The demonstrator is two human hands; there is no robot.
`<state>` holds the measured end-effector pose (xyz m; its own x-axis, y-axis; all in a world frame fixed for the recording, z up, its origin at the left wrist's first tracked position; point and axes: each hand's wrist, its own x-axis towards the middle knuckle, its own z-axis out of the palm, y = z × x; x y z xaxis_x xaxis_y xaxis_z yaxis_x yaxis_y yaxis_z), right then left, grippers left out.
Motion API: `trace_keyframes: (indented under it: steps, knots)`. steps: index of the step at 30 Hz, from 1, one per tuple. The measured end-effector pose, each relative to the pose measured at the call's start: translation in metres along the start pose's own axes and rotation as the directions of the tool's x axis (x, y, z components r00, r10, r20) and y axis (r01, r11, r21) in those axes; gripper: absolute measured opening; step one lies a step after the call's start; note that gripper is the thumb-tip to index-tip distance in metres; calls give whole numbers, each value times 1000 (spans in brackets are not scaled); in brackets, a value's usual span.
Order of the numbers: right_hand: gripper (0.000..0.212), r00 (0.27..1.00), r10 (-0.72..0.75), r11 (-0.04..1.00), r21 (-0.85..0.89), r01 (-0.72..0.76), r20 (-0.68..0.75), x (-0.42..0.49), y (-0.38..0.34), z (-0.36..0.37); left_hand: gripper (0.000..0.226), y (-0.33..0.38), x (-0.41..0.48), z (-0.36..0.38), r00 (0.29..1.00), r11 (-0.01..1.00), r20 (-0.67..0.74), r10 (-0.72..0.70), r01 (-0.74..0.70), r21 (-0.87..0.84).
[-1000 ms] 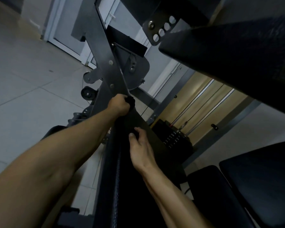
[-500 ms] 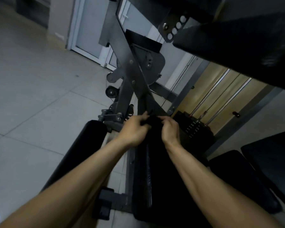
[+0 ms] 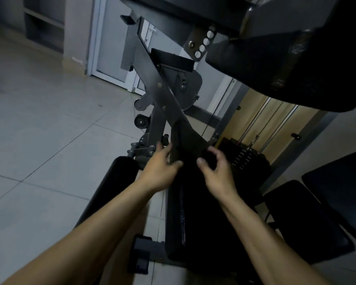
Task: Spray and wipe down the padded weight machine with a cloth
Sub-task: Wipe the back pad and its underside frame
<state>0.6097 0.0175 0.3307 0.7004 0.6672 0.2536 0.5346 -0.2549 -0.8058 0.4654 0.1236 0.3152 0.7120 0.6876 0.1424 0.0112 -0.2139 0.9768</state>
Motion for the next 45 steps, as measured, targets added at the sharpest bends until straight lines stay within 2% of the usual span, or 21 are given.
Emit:
trace_keyframes:
  steps: [2,4,7,12,14,16,19,22,25,27,29,32,34,37,41,43,45]
  knots:
    - [65,983,47,980,-197,-11,176,3,17,5,32,-9,-15,1,970,935,80,-230,243,-257]
    - [63,976,42,962,-273,18,213,19,18,14,12,-15,-18,7,952,899,115,-285,307,-312]
    - [53,984,-10,952,-299,64,179,55,12,29,14,-18,-12,10,949,879,81,-304,313,-361]
    - [37,988,7,949,-314,42,153,101,-1,46,17,-20,-6,13,940,832,95,-328,335,-442]
    - [25,989,7,956,-292,37,147,99,-8,46,19,-22,-4,12,932,810,101,-349,354,-467]
    - [25,977,-39,960,-265,95,208,74,-13,39,24,-27,-2,8,909,756,123,-398,402,-518]
    - [46,922,-171,930,-251,268,348,8,-15,15,28,-29,-3,1,862,605,186,-472,470,-642]
    - [41,810,-303,867,-207,453,503,-56,-20,-10,35,-31,-3,-4,836,474,251,-488,495,-729]
    - [36,733,-359,805,-205,556,577,-71,-26,-20,32,-35,-23,-7,823,426,240,-515,489,-761]
    - [33,764,-332,769,-310,559,554,-45,-30,-13,33,-39,-48,-5,802,460,245,-544,530,-713]
    - [29,830,-251,788,-392,474,499,-13,-35,2,43,-39,-77,1,776,460,285,-563,581,-672]
    - [24,886,-201,792,-462,398,417,6,-39,27,62,-30,-98,6,761,400,304,-573,583,-707]
    - [19,893,-193,827,-422,371,407,-13,-43,28,68,-20,-102,8,755,351,297,-585,565,-746]
    - [15,813,-261,822,-323,470,521,-73,-46,10,82,-12,-102,6,742,310,258,-619,532,-788]
    - [29,655,-488,676,-225,702,577,-145,-35,-14,93,-8,-104,8,737,281,248,-629,513,-811]
    - [39,602,-575,598,-217,772,554,-158,-18,-24,83,-1,-108,12,749,343,176,-639,482,-806]
    - [52,600,-600,568,-246,785,529,-165,2,-37,68,11,-116,19,778,433,115,-618,459,-776]
